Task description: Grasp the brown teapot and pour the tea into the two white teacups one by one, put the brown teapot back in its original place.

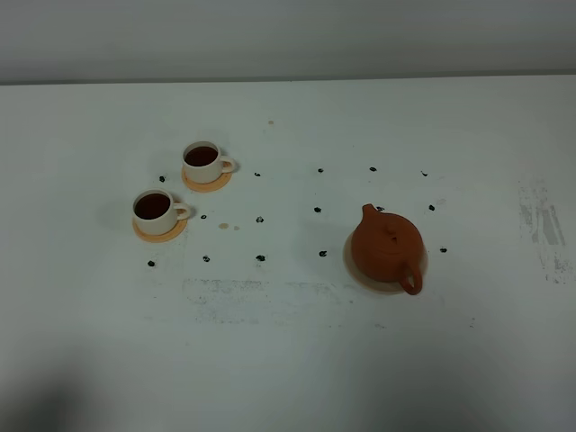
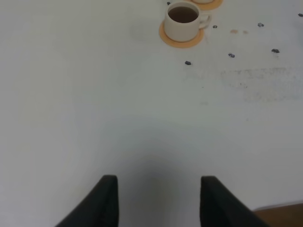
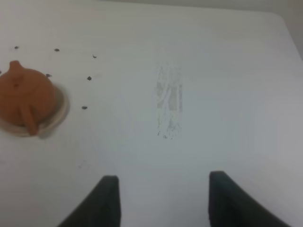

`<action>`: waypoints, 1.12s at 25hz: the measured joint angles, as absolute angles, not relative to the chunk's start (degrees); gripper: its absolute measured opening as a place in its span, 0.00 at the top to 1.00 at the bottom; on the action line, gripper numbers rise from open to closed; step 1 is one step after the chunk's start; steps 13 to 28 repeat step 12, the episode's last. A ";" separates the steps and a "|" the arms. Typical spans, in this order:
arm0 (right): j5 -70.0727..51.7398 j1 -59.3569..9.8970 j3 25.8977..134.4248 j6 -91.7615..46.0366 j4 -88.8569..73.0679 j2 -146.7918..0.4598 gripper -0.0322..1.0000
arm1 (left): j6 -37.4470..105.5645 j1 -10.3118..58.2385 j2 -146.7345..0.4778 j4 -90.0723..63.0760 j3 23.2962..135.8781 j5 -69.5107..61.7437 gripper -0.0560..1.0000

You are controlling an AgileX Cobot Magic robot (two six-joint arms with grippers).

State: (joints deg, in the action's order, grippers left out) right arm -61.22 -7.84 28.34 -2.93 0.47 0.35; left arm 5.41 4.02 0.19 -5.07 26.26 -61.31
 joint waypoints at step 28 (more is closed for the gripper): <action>-61.17 -7.84 28.34 -2.93 0.47 0.35 0.54 | 5.41 4.02 0.19 -5.07 26.26 -61.31 0.54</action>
